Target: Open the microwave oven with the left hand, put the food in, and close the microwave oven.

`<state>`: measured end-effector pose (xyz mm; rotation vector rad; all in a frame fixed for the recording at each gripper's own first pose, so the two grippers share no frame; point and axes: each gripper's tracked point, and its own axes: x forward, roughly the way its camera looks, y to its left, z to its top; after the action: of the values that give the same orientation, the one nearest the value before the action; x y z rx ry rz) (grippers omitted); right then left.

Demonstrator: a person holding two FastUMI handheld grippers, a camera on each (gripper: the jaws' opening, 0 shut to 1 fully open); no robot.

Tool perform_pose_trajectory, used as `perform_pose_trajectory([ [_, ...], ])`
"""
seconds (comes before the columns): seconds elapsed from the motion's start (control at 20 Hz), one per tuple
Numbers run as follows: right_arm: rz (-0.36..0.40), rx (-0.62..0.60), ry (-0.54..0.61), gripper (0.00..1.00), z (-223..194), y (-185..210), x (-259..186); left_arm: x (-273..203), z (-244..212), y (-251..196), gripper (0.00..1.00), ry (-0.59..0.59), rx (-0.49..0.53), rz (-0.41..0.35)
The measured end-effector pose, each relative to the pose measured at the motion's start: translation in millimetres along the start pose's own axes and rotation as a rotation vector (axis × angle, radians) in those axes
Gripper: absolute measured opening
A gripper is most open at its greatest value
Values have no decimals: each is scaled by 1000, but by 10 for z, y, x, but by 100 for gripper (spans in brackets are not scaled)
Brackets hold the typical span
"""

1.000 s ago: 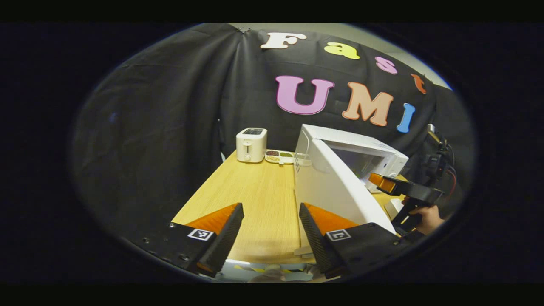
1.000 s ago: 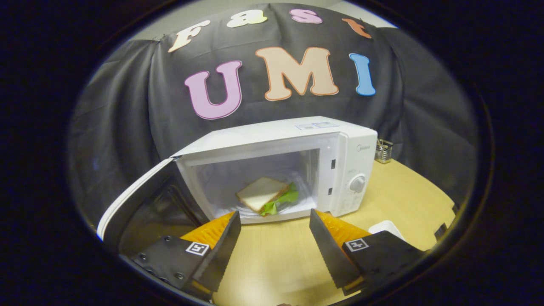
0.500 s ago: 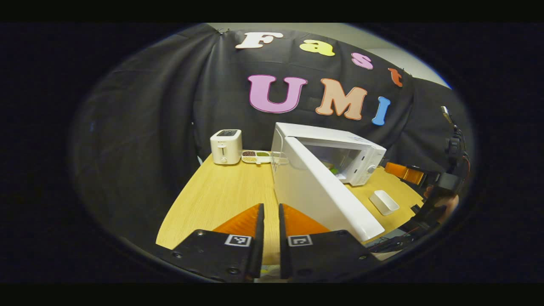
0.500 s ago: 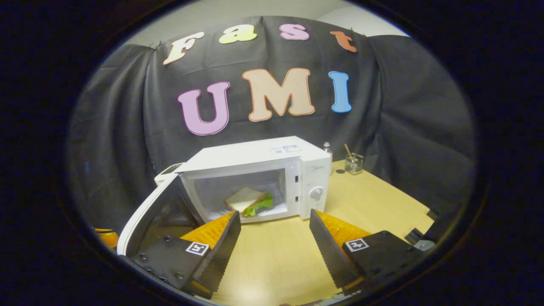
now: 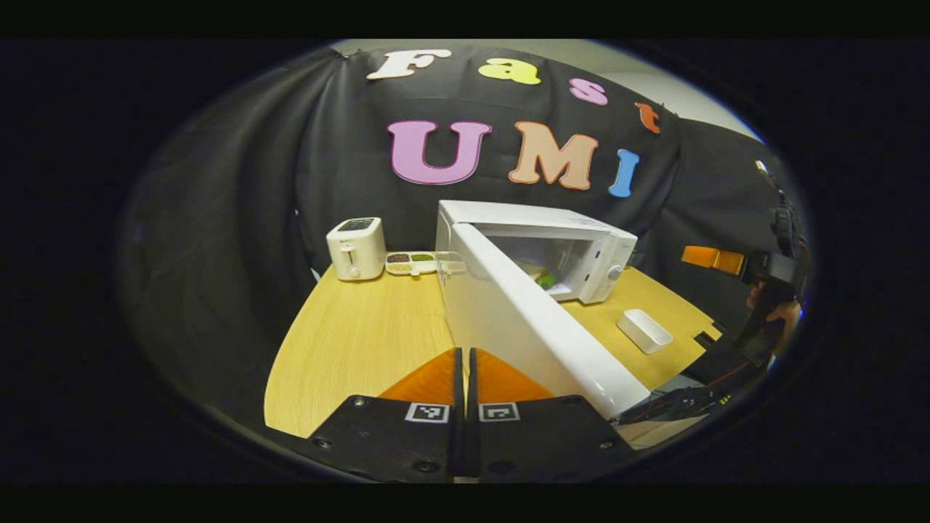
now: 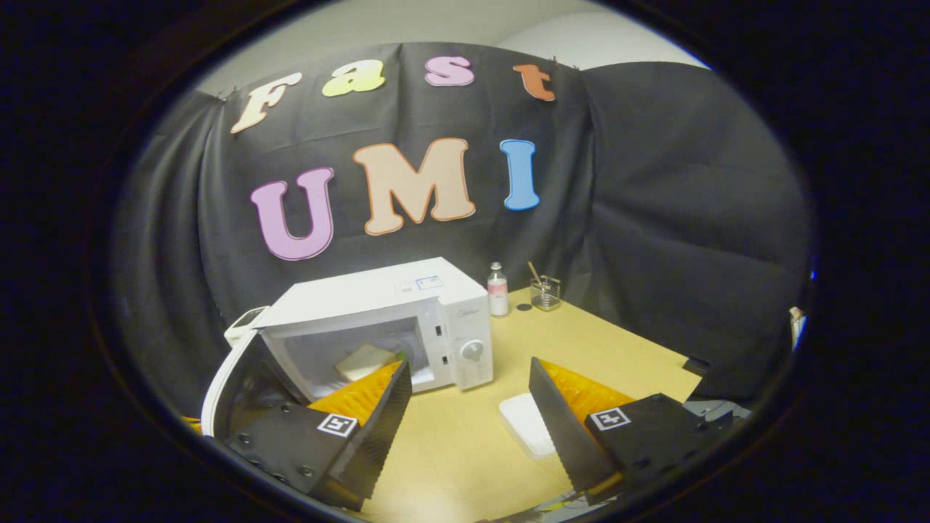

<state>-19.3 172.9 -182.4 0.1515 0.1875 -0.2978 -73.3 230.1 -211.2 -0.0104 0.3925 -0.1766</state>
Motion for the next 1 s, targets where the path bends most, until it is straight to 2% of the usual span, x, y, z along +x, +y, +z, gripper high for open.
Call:
perform_pose_trajectory([
  [0.05, -16, 3, -2, 100, 26, -72, -17, 19, 24, -43, 1, -3, 9, -12],
  [0.1, -29, 6, -6, 99, 47, -139, -25, 39, 32, -74, 0, -1, 14, -24],
  [0.15, -43, 9, -11, 91, 65, -192, -39, 57, 40, -114, 0, 4, 16, -37],
  [0.5, -113, 28, -33, 91, 218, -584, -10, 230, 147, -395, 1, 21, -18, -91],
  [1.0, -101, 20, -42, 91, 453, -1202, 358, 596, 392, -1063, 1, 1, -31, -91],
])
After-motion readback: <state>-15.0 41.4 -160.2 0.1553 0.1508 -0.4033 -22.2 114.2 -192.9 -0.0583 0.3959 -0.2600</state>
